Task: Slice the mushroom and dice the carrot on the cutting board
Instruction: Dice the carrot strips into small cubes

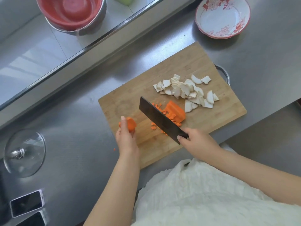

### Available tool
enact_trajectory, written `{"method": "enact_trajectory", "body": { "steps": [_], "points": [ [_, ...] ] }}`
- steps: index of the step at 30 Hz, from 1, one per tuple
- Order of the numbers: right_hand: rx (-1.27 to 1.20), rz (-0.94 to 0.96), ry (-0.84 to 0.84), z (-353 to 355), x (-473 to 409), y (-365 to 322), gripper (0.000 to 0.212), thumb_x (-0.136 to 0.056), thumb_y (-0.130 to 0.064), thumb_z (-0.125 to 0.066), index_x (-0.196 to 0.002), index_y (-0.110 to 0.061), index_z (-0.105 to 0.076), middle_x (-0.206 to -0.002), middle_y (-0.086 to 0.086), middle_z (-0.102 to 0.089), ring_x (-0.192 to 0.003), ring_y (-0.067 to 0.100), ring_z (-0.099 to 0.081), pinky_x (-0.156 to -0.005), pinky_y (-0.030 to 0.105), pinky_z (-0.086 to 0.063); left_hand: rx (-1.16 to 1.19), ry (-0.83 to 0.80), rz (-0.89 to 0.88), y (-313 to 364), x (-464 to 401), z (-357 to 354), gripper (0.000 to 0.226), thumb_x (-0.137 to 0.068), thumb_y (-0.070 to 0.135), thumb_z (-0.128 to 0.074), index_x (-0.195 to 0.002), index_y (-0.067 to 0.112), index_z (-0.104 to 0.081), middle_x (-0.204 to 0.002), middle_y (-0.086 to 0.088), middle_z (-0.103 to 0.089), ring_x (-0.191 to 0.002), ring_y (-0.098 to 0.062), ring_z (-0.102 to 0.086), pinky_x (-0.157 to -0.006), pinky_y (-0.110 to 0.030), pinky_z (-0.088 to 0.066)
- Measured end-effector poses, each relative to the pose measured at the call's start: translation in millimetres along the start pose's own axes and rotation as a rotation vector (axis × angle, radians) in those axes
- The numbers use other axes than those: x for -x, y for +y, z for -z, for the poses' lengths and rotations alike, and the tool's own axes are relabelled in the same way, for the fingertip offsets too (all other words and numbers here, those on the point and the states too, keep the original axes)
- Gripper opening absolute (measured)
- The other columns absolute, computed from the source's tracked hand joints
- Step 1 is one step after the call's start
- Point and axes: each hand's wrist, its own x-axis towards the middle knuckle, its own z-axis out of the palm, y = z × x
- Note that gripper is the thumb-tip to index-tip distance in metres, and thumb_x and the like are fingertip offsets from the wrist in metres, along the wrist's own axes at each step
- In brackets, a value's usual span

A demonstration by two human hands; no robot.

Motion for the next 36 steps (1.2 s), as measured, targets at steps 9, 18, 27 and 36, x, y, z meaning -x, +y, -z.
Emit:
{"method": "enact_trajectory", "body": {
  "steps": [9,18,27,36],
  "points": [
    [-0.004,-0.025,-0.011,-35,7,-18,0.014,-0.096,-0.035,-0.046,-0.089,-0.028,-0.055,-0.065,-0.008,-0.051,-0.059,0.015,-0.052,-0.046,0.024,-0.034,-0.054,-0.083,0.007,15,-31,21,0.041,-0.1,0.044,-0.039,-0.124,0.011,-0.047,-0.1,0.001,-0.059,-0.094,-0.022,-0.069,-0.082,-0.031,-0.056],
    [0.145,0.02,-0.124,-65,5,-33,0.016,-0.097,-0.037,-0.044,-0.095,-0.026,-0.055,-0.069,-0.008,-0.052,-0.057,0.007,-0.049,-0.044,0.023,-0.033,-0.17,0.122,-0.378,32,-54,66,0.029,-0.102,0.038,-0.043,-0.086,0.016,-0.052,-0.072,0.003,-0.054,-0.058,-0.01,-0.066,-0.048,-0.019,-0.046],
    [0.078,-0.011,-0.053,-82,-8,-37,0.021,-0.097,-0.038,-0.045,-0.102,-0.023,-0.059,-0.072,-0.007,-0.056,-0.068,0.014,-0.056,-0.052,0.027,-0.039,-0.305,0.089,-0.507,12,-64,82,0.031,-0.101,0.035,-0.047,-0.073,0.021,-0.053,-0.064,0.006,-0.054,-0.056,-0.003,-0.048,-0.058,-0.02,-0.04],
    [-0.112,-0.14,0.181,-58,-22,-22,0.022,-0.098,-0.035,-0.045,-0.108,-0.023,-0.06,-0.065,-0.007,-0.051,-0.069,0.016,-0.052,-0.052,0.026,-0.033,-1.02,-0.309,-1.163,-30,-66,77,0.013,-0.089,0.014,-0.066,-0.1,0.013,-0.073,-0.096,-0.002,-0.066,-0.092,-0.021,-0.057,-0.076,-0.028,-0.047]
  ]
}}
